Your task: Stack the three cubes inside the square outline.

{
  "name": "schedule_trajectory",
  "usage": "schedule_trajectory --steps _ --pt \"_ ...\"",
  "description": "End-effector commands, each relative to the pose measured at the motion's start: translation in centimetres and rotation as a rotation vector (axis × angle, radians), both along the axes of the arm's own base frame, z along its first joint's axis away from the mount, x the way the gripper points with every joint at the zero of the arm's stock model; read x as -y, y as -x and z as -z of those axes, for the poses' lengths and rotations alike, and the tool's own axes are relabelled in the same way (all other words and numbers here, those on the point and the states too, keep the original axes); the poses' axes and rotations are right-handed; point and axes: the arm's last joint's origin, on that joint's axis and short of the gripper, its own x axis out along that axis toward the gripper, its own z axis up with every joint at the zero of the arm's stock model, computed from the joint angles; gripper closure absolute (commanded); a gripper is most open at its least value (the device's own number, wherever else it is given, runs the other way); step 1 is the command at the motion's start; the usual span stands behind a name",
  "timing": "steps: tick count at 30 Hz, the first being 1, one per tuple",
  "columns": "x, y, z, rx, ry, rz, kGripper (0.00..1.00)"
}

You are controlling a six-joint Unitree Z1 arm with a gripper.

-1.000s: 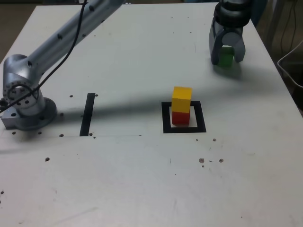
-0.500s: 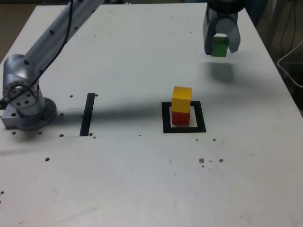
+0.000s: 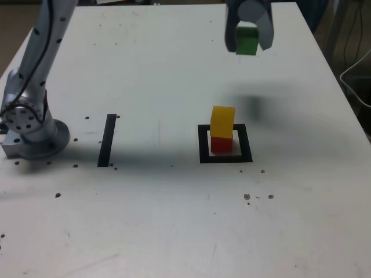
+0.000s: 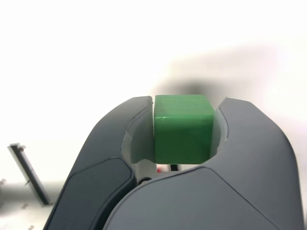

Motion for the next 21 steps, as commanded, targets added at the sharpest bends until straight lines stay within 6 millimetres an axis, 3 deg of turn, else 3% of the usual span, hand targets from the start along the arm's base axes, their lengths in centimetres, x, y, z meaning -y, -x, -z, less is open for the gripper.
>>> schedule_trajectory --steps 1,11,21 --pt "1.6 1.0 -1.0 0.016 0.003 0.013 0.8" --pt "6.6 2.7 -1.2 -0.006 0.045 0.027 0.8" --pt "9.5 5.3 -0.9 -0.05 0.085 0.004 0.8"
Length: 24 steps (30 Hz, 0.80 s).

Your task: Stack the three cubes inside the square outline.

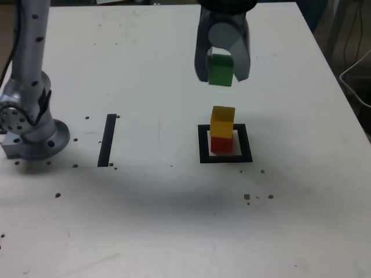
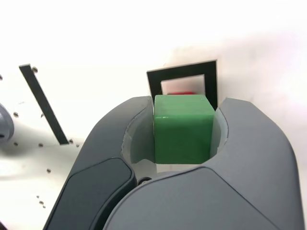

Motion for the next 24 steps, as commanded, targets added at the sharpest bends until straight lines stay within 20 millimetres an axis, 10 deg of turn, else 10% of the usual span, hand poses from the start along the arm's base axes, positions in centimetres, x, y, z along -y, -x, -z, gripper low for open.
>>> schedule_trajectory --steps 1,24 --pt "0.5 0.4 0.0 -0.007 0.007 -0.001 0.8" --pt "4.4 0.8 1.7 0.012 0.035 0.037 0.79"
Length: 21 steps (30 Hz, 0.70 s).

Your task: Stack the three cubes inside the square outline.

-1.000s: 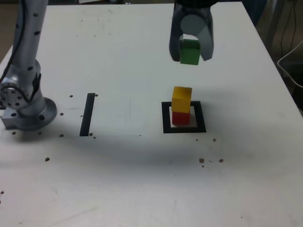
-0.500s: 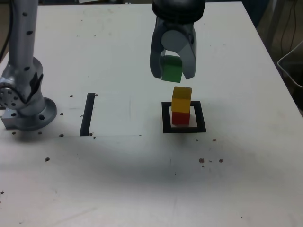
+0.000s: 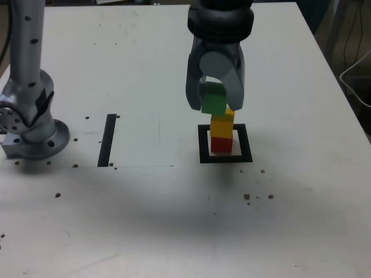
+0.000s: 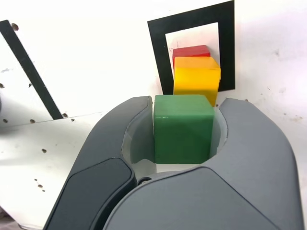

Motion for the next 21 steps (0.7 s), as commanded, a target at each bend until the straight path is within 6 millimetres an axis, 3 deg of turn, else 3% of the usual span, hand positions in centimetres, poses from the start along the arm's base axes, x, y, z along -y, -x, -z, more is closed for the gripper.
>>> schedule_trajectory --steps 1,21 --pt "0.0 0.0 -0.2 0.018 -0.013 0.001 0.79" --pt "-0.5 -0.6 1.1 0.062 -0.023 -0.018 0.79"
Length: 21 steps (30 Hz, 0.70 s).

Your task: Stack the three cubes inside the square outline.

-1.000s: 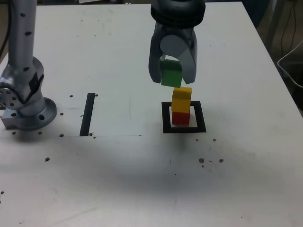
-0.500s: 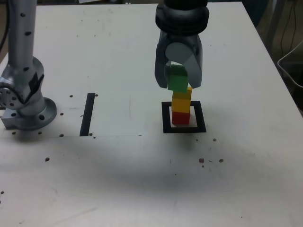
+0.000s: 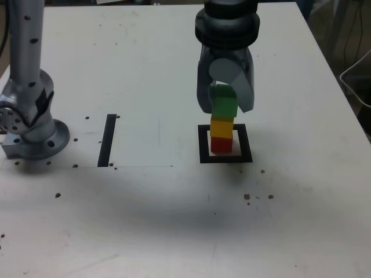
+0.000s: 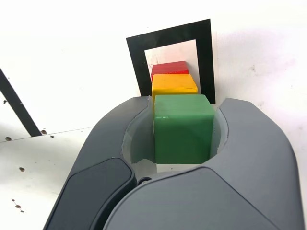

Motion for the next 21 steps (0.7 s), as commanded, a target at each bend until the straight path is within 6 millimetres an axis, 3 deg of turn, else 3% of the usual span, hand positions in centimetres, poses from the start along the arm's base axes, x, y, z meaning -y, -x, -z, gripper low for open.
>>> schedule_trajectory --steps 1,15,21 --pt "-0.23 -0.04 0.06 -0.001 0.001 -0.008 0.79" --pt "-0.55 -0.05 0.72 -0.037 -0.011 -0.01 0.66" --pt "-0.47 -0.12 0.73 -0.037 0.004 0.002 0.49"
